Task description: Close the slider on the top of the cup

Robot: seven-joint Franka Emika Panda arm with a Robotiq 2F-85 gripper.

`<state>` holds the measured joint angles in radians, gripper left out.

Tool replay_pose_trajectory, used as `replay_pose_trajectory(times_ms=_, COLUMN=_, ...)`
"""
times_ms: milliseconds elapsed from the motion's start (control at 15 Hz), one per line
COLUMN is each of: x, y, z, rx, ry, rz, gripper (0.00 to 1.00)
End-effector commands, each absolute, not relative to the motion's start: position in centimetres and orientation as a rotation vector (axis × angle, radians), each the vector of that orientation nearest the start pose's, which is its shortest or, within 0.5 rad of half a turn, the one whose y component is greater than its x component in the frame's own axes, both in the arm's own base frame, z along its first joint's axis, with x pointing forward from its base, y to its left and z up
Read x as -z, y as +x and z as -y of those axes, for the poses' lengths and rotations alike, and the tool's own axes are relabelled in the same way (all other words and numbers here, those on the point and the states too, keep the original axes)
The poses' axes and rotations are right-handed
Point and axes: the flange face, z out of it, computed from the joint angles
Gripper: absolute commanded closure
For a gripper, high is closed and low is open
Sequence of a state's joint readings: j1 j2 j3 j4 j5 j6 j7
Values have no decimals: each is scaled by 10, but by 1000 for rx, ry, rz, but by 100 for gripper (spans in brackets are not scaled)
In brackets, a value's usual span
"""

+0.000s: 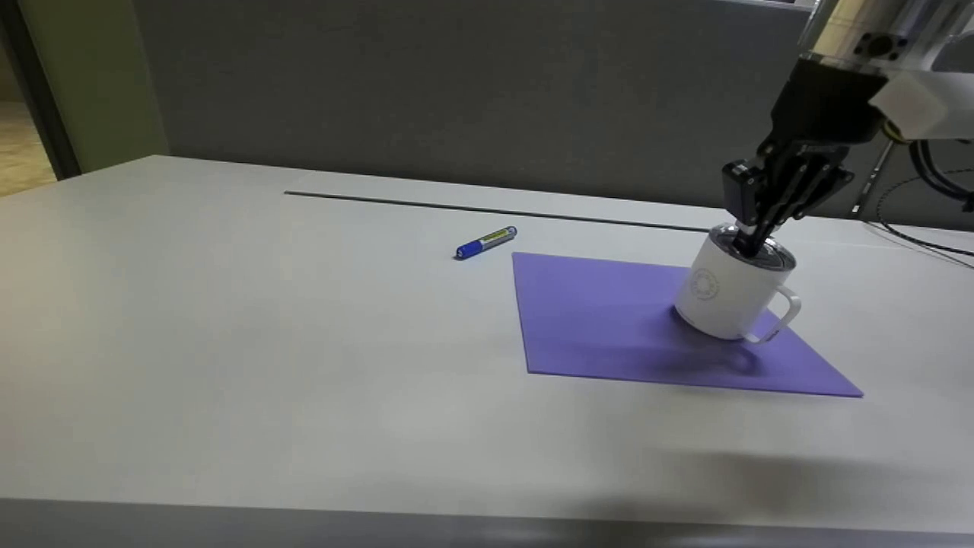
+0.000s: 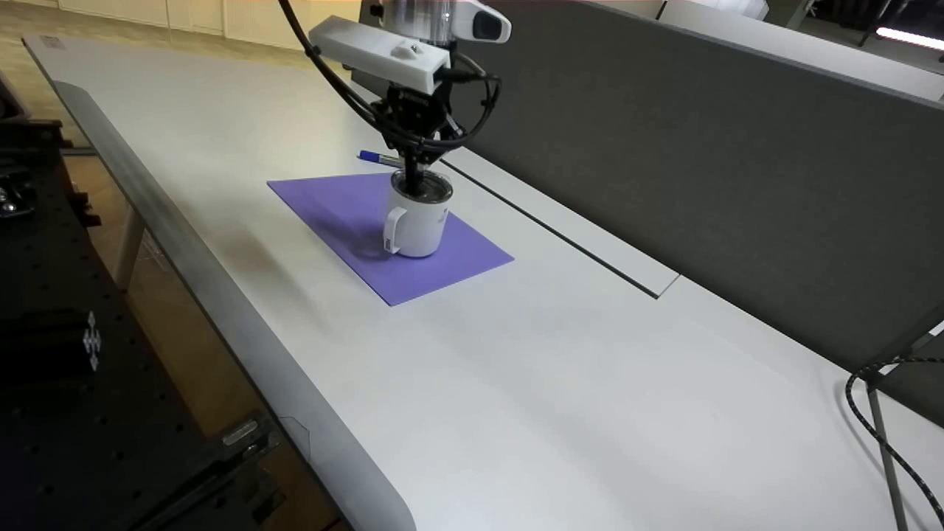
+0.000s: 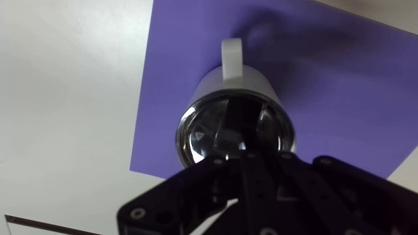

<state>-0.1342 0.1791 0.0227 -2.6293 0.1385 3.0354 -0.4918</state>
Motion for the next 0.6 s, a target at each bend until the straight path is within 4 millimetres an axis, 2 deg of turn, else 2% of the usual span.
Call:
replay_pose_trajectory(times_ms=0, x=-207, y=440, z=65, rx=323, ry=-3142, rz=352, gripper=100)
replay_pose_trajectory(times_ms=533, x=-212, y=463, z=74, rx=311, ry=-3125, rz=354, gripper=100)
